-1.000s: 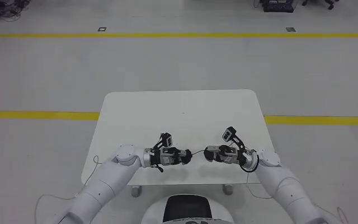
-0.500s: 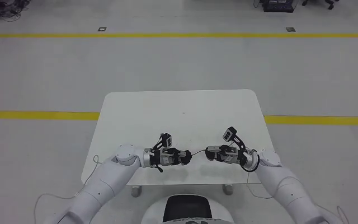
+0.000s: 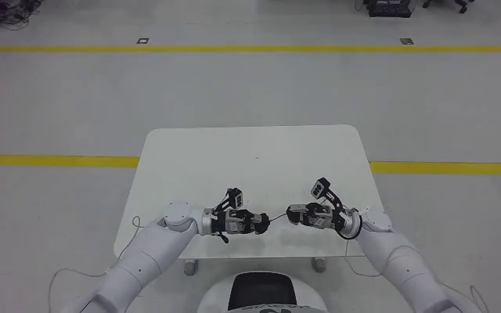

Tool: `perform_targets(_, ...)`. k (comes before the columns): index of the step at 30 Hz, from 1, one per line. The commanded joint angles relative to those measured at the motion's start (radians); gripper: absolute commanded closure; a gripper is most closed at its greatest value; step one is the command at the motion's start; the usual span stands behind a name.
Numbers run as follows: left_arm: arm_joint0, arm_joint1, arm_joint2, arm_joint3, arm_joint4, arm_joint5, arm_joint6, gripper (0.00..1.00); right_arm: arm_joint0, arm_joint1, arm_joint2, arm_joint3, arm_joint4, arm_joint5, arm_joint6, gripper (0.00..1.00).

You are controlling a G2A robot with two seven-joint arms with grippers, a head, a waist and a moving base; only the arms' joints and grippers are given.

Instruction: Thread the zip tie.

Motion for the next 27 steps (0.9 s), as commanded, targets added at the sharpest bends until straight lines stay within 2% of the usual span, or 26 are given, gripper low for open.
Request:
perform_targets(1,-0.001,0.001,0.002,-0.001,0.0,-0.002,0.0,1.0,0.003,0.0,-0.003,0.003,0.004,0.001,0.0,0.87)
perform_targets(8,-0.002,0.003,0.006,0.001,-0.005,-0.004,-0.001,1.0,0.011,0.001,-0.015,0.011,0.011,0.002,0.0,0.87)
perform_targets(13,-0.005,0.003,0.01,0.004,-0.008,-0.003,0.001,1.0,0.017,0.002,-0.025,0.017,0.007,0.003,0.0,0.93)
perform_targets(22,-0.007,0.006,0.015,0.008,-0.011,-0.001,0.012,1.0,0.021,0.004,-0.035,0.02,0.008,-0.01,0.0,0.86)
perform_targets(27,-0.008,0.006,0.018,0.008,-0.013,-0.001,0.016,1.0,0.02,0.006,-0.041,0.015,0.006,-0.018,0.0,0.89)
